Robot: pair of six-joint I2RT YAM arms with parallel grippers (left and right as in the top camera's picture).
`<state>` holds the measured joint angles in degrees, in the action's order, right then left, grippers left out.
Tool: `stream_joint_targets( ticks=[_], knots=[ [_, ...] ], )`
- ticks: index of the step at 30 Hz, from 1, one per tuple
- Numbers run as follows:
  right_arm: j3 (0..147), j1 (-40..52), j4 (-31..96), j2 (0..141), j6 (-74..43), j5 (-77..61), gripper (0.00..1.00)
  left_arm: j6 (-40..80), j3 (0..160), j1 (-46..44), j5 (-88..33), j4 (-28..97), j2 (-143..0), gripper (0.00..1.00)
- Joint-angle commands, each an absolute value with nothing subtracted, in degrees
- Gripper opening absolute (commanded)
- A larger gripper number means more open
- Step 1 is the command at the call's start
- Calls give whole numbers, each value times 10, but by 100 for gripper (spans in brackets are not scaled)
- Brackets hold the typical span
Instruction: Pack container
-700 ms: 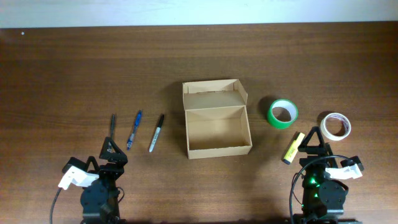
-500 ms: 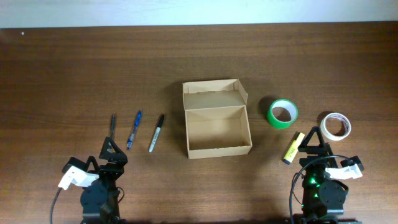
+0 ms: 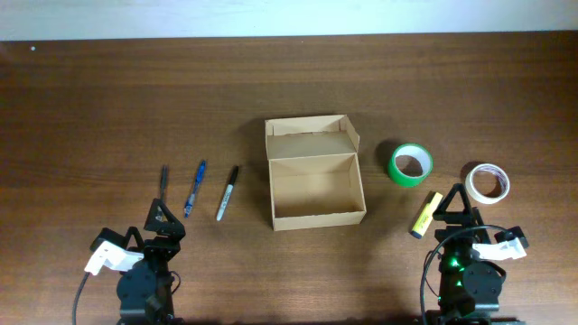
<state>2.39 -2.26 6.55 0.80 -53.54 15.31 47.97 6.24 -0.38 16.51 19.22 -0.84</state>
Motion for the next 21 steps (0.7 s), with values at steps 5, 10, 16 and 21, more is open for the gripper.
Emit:
stream_joint_targets(
  ticks=[5, 10, 16, 21],
  knots=[
    [17, -25, 64, 2, -528, 152, 99, 470, 59, 0, 169, 191, -3, 99],
    [17, -25, 64, 2, -528, 152, 99, 470, 59, 0, 169, 191, -3, 99],
    [17, -25, 64, 2, -528, 152, 99, 470, 59, 0, 169, 191, -3, 99],
    [17, -25, 64, 2, -528, 152, 99, 470, 59, 0, 169, 191, -3, 99]
  ],
)
